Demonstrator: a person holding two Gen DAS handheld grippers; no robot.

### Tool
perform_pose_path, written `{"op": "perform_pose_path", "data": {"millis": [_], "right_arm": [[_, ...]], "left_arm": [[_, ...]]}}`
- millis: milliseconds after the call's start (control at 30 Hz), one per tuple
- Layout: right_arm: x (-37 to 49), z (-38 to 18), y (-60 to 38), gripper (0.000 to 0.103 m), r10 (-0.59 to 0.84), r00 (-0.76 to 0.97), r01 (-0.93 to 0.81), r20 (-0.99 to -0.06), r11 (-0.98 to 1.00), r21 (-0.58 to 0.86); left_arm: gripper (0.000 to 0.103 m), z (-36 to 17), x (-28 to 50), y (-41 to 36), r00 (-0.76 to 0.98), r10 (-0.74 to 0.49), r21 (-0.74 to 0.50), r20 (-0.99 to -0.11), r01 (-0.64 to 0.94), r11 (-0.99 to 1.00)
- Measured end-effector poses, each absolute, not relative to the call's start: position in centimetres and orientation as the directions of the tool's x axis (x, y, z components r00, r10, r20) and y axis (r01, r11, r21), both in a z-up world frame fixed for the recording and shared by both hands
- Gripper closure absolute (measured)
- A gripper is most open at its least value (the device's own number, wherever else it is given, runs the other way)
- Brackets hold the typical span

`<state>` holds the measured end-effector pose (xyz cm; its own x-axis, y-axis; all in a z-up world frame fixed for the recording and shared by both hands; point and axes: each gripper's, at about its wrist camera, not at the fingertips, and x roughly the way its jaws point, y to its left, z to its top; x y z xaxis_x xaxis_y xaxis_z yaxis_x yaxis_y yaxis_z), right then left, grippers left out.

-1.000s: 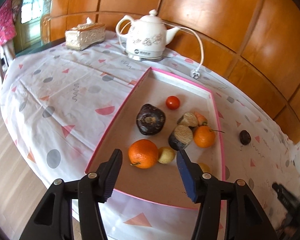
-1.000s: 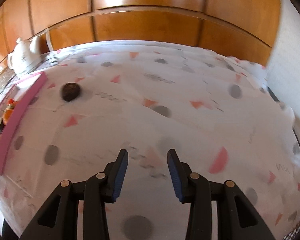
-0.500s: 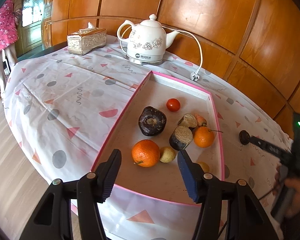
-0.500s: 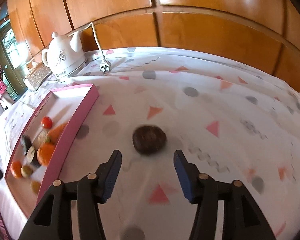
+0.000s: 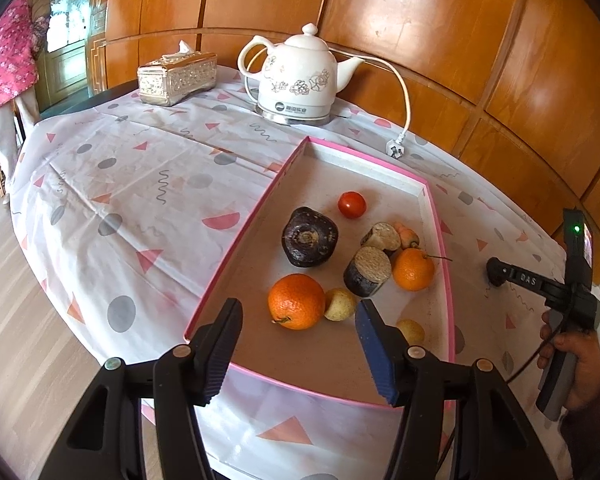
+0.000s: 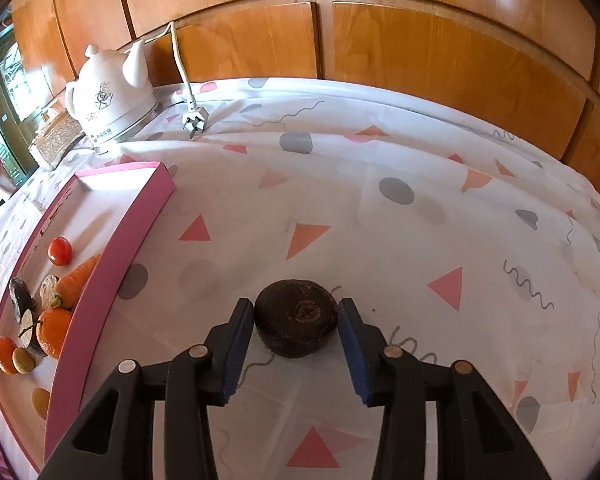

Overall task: Organize fruits
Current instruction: 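Reach the right gripper to the dark round fruit and grasp it, then carry the dark fruit into the tray and open the right gripper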

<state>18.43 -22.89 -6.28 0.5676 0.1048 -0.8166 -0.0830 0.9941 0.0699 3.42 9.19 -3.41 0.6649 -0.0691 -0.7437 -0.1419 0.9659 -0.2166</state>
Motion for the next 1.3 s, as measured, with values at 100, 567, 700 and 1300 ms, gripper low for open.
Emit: {"op": "perform_pose_path", "data": {"millis": [100,567,700,1300], "right_arm": [[18.8,-6.2,-23.0,0.058,0.114,0.558,-0.068,-0.822,0.993,0.091],[17.0,-5.7,-22.4,0.058,0.082,0.574,-0.093,-0.815,0.995,0.035],[15.0,-5.1,-22.3,0.058,0.079,0.587,-0.103,-0.806,0.994,0.023],[9.0,-1.8,-16.4,0.058,0.214,0.629,-0.257,-0.747,0.964,0.059]], "left_arm": [[0.044,-2.8,2.8,9.1,0.678,-0.065,-0.211,-0.732,-0.134,0.968],[0.043,-2.0,1.8,9.7,0.698,-0.053,-0.219,-0.714,-0.151,0.964],[0.042,-1.9,1.6,9.6,0.701,-0.055,-0.222,-0.711,-0.149,0.964],[0.04,-1.0,-0.4,11.5,0.742,-0.045,-0.261,-0.669,-0.178,0.949]]}}
